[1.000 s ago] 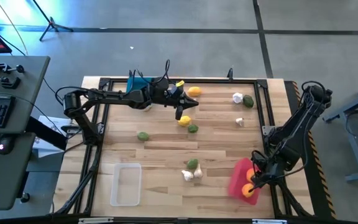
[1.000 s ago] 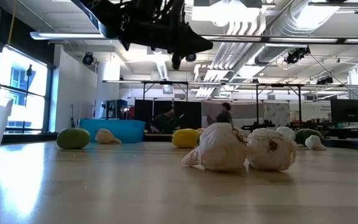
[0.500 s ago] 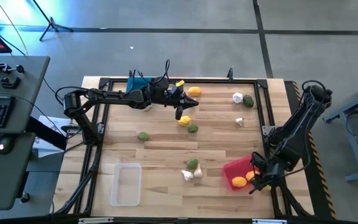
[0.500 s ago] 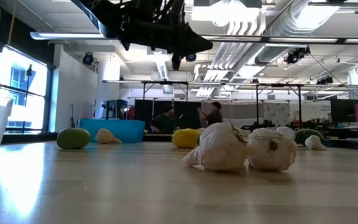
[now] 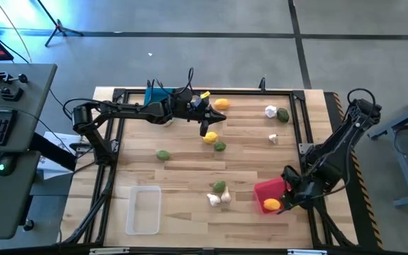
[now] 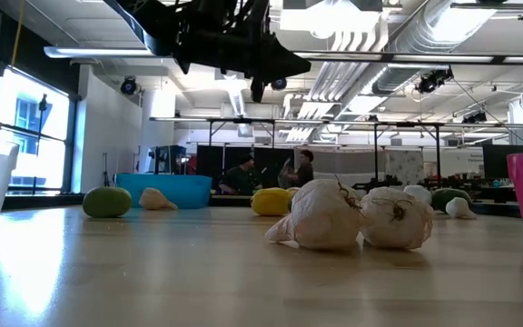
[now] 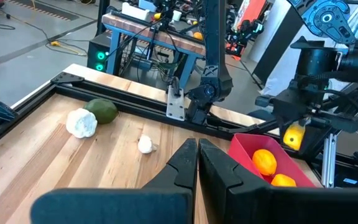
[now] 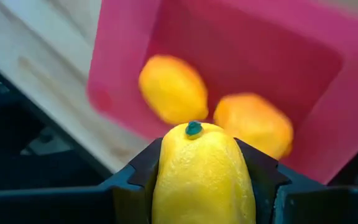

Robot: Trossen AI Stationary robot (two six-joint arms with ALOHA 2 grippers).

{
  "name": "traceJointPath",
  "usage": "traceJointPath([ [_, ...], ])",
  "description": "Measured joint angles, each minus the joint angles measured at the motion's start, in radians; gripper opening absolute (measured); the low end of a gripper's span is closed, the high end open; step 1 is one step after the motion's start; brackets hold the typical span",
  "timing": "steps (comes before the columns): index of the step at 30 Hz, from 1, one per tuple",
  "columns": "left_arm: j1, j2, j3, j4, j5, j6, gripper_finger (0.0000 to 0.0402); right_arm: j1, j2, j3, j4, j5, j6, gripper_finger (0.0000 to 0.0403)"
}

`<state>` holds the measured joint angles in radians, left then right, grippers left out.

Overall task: Sort produce into baskets
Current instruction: Put the lemon into the red bin

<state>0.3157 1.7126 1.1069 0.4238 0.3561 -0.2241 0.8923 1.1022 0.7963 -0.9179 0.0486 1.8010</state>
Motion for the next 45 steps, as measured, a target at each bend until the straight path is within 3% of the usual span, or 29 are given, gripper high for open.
traceJointPath([
  [18, 0.0, 0.0, 0.0, -0.001, 0.0, 0.0, 0.0, -0.309, 0.048, -0.002, -0.135, 0.004, -0.846, 0.0139],
  [23, 0.0, 0.0, 0.0, -0.002, 0.0, 0.0, 0.0, -0.352, 0.049, -0.07, -0.08, -0.076, -1.018, 0.0139],
  [37, 0.0, 0.0, 0.0, -0.009, -0.001, -0.009, 0.0, -0.353, 0.049, -0.134, -0.079, -0.083, -1.155, 0.0142],
  [45, 0.0, 0.0, 0.0, -0.009, -0.001, -0.008, 0.0, -0.353, 0.049, -0.134, -0.079, -0.084, -1.133, 0.0181],
])
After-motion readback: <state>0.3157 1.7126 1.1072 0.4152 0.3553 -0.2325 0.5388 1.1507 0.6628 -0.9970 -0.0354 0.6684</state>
